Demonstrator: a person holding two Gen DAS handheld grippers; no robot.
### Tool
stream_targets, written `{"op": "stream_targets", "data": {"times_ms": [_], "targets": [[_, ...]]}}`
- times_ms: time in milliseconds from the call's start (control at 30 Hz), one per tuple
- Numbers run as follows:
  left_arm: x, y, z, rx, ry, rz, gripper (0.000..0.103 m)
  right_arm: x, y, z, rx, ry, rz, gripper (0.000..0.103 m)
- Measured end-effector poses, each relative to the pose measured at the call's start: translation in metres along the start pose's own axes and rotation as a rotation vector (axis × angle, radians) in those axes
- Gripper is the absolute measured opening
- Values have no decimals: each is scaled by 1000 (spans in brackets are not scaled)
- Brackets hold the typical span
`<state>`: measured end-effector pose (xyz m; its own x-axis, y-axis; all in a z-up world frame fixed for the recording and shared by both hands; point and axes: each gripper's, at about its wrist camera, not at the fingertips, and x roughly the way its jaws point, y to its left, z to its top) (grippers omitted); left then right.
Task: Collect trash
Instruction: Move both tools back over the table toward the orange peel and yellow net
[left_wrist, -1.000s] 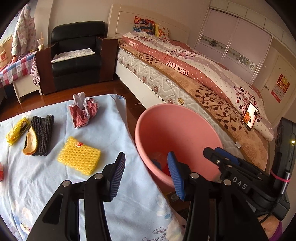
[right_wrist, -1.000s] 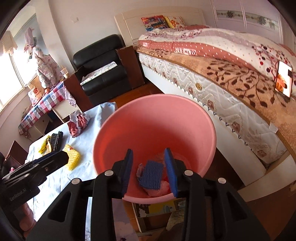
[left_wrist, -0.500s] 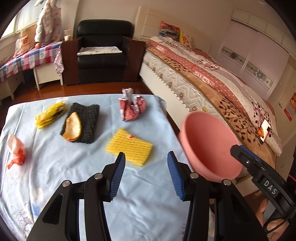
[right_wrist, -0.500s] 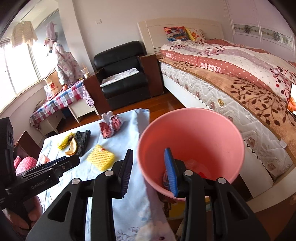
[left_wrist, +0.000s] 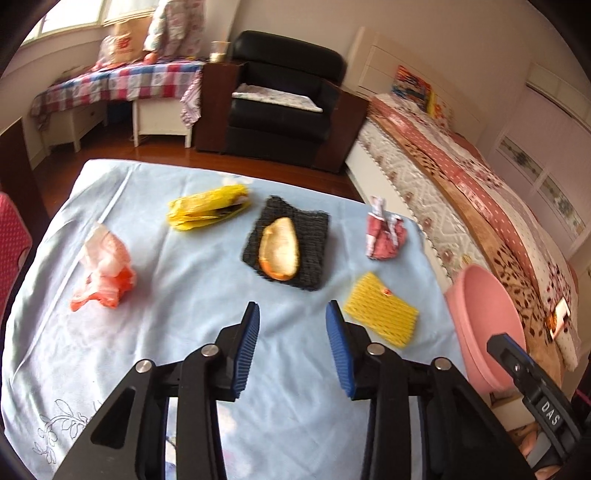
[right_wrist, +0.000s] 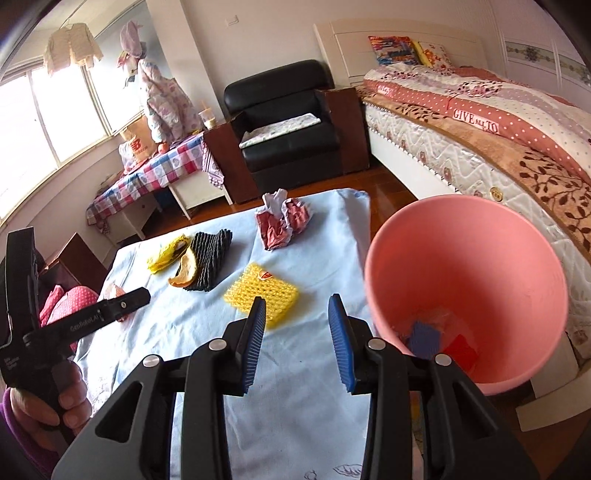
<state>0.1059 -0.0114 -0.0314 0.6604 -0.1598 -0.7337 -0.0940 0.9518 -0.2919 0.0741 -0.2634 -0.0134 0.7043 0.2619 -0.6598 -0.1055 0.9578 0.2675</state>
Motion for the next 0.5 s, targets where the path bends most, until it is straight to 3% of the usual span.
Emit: {"op": "stream_targets", "data": {"times_ms": [500], "targets": [[66,15,28,-166,73,30,33,50,15,14,-37,50,35,36]]}}
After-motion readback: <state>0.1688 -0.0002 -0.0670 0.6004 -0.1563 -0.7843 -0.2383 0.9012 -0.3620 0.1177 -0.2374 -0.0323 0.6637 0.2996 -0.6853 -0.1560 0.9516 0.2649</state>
